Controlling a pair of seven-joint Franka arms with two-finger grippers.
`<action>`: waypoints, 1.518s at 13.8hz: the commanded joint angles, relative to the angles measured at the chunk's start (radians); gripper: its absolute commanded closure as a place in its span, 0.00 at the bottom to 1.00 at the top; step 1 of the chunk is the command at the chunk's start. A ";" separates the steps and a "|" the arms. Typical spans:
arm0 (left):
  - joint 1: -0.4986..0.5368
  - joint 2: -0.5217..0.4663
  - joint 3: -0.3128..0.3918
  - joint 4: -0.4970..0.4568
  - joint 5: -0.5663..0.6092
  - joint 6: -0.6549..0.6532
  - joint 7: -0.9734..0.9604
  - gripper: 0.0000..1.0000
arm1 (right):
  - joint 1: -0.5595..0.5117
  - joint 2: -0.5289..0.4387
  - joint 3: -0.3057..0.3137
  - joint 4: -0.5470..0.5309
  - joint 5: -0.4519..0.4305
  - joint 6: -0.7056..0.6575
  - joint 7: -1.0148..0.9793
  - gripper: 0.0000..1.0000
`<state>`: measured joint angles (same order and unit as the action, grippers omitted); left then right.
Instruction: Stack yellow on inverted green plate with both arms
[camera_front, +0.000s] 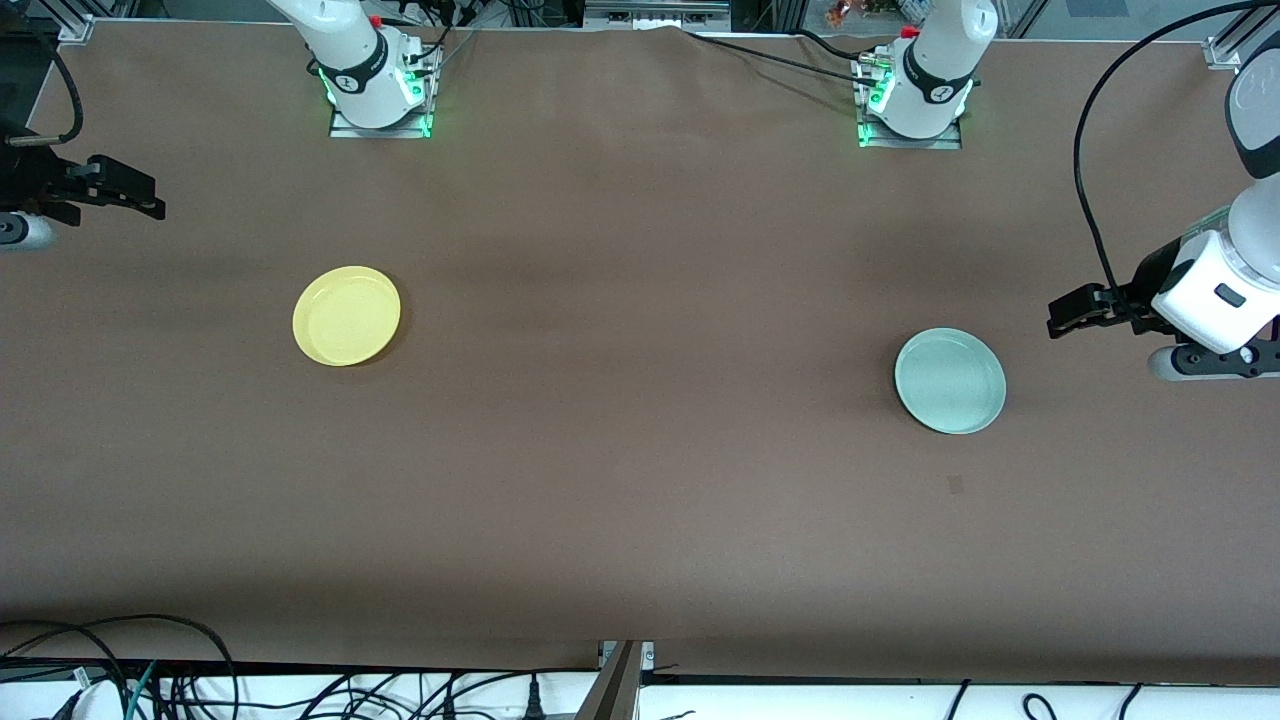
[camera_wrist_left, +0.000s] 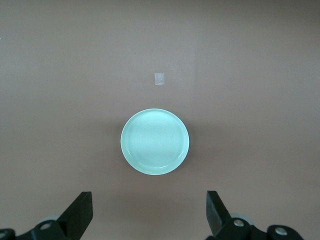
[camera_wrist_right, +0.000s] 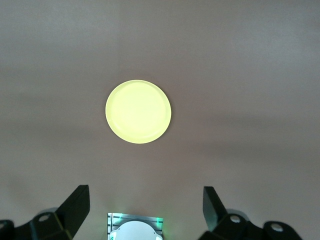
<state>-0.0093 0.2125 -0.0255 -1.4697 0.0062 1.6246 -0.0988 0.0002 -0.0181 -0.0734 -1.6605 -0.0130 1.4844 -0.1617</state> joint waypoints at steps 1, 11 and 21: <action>0.003 0.011 0.003 0.020 -0.017 -0.009 0.016 0.00 | -0.017 0.010 0.014 0.024 0.016 -0.018 0.004 0.00; 0.181 0.182 0.006 0.061 -0.023 0.012 0.292 0.00 | -0.017 0.010 0.014 0.024 0.016 -0.018 0.004 0.00; 0.227 0.349 0.004 -0.003 -0.089 0.202 0.297 0.00 | -0.017 0.010 0.014 0.024 0.016 -0.018 0.004 0.00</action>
<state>0.1961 0.5335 -0.0167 -1.4591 -0.0393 1.7849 0.1766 0.0001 -0.0181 -0.0728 -1.6605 -0.0129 1.4844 -0.1617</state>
